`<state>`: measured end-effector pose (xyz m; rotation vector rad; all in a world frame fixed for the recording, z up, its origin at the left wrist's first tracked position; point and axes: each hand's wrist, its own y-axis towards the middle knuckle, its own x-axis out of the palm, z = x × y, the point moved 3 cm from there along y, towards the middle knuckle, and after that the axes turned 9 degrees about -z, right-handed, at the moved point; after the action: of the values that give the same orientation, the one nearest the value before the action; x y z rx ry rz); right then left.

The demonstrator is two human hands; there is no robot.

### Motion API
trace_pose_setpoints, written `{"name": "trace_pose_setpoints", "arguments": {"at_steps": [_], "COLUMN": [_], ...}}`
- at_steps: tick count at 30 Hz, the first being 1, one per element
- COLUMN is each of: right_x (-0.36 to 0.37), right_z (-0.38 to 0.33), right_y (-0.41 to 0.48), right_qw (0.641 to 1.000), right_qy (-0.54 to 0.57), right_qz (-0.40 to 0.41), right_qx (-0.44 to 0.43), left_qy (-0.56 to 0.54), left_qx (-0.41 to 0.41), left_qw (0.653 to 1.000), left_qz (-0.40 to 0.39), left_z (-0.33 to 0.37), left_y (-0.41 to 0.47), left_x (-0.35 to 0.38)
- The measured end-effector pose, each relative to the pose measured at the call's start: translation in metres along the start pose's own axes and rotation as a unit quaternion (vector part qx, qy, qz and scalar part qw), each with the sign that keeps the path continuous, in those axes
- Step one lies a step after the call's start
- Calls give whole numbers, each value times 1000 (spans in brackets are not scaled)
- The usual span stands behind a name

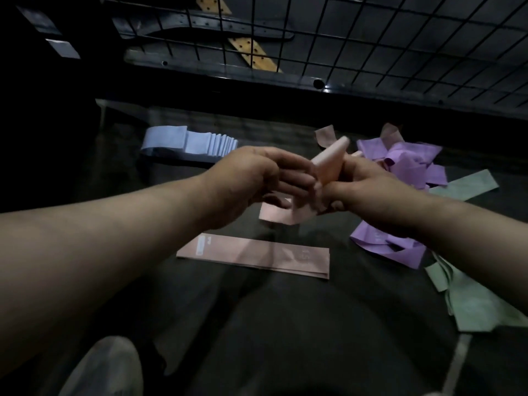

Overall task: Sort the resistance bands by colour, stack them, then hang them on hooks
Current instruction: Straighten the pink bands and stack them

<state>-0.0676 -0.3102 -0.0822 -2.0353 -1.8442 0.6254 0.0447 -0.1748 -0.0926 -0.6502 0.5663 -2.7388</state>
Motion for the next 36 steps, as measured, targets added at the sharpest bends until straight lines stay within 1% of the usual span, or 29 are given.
{"name": "trace_pose_setpoints", "arguments": {"at_steps": [1,2,3,4,6,7,11,14,18,20,21,22,23,24,25,26,28,29,30,31,33,36], "right_x": [-2,-4,-6,-8,-10,-11,-15,-14,-7,-5,-7,-8,-11,-12,-12,-9,3,10,13,13,12,6], "right_z": [0,-2,-2,-4,-9,-11,-10,-7,-5,-5,-2,3,7,7,7,4,-5,-8,-9,-8,-8,-7], "right_y": [-1,-2,-2,-4,-5,-5,-3,-2,-3,-2,0,2,3,3,1,0,-4,-6,-7,-4,-1,1], "right_qw": [1000,999,997,992,981,977,962,965,962,959,957,961,973,985,987,985,984,983,982,982,986,987], "right_qy": [19,46,82,125,195,215,272,263,270,279,283,263,198,98,-2,-73,-146,-166,-177,-174,-133,-105], "right_qz": [9,10,7,5,4,6,9,8,-19,-5,18,52,93,128,150,151,102,76,71,78,98,118], "right_qx": [-2,-6,-10,-10,-6,-5,7,20,45,53,58,62,66,65,58,43,11,3,-4,-13,-23,-17], "left_qy": [43,89,128,157,178,180,161,133,91,78,74,71,66,58,48,42,40,37,29,17,-1,23], "left_qx": [4,4,-5,-20,-44,-42,-2,21,42,43,41,39,38,38,38,38,38,36,32,27,16,5], "left_qw": [997,991,986,984,982,982,984,987,992,993,993,993,993,993,993,994,994,995,996,997,999,1000], "left_qz": [63,103,107,82,37,36,77,82,76,79,84,91,95,97,97,97,89,81,73,65,44,18], "left_z": [-2,-5,-7,-12,-20,-22,-20,-17,-15,-15,-14,-14,-14,-13,-13,-12,-11,-11,-11,-11,-10,-10], "left_y": [1,3,3,3,0,-1,-3,-4,-4,-4,-4,-3,-2,-1,-1,-2,-2,-2,-3,-3,-3,-4], "left_x": [-5,-9,-11,-11,-10,-9,-12,-17,-15,-14,-14,-14,-15,-14,-13,-12,-11,-9,-9,-8,-8,-10]}}
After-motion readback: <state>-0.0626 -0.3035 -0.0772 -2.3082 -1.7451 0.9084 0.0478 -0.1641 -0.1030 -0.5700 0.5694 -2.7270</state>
